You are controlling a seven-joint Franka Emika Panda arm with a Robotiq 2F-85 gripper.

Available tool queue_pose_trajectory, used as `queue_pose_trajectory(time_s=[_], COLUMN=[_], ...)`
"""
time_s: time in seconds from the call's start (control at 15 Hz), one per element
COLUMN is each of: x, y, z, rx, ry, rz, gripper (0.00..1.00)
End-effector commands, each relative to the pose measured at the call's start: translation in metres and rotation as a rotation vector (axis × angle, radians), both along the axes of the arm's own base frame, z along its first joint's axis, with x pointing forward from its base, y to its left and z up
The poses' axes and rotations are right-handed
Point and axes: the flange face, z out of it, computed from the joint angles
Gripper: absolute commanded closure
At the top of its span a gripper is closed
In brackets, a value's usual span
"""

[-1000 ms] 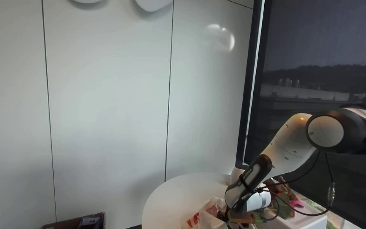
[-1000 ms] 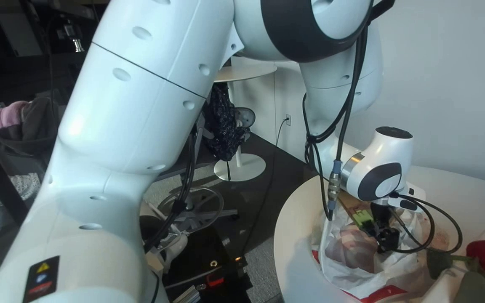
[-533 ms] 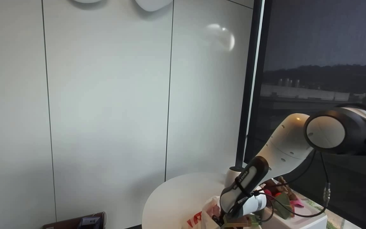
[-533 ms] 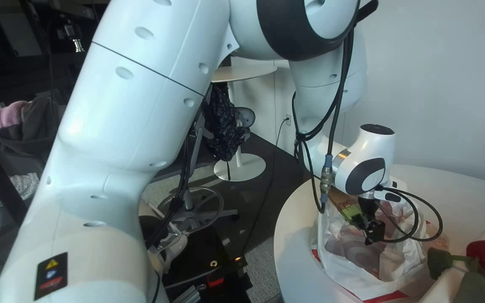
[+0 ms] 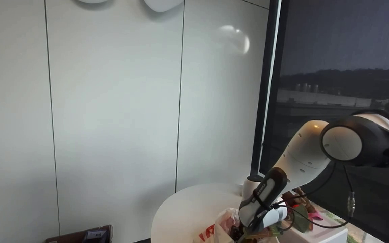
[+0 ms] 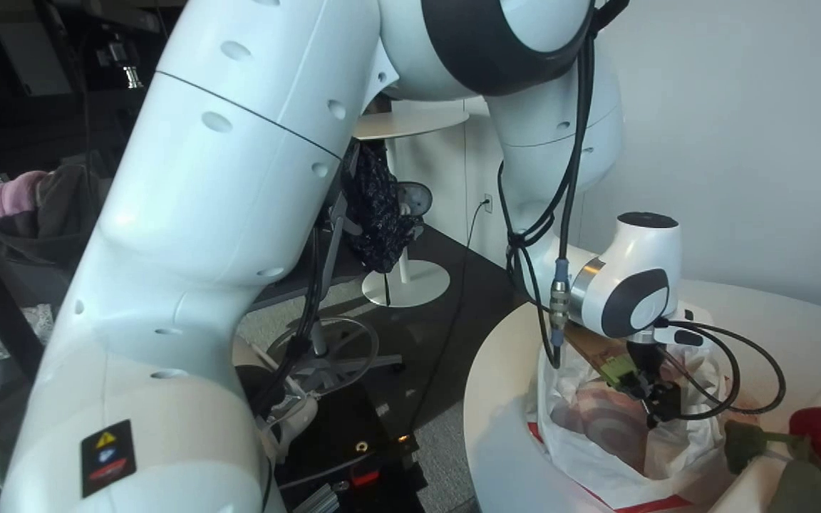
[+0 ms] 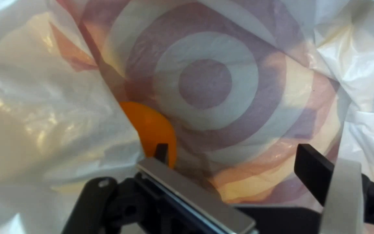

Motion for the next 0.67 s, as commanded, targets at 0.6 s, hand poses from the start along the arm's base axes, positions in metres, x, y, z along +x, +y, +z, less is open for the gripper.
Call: queue_pose_trajectory(time_s=[0.6], x=[0.004], y=[-0.065], z=[0.002], rx=[-0.132], ry=[-0.033], rz=[-0.069], gripper=[0.0])
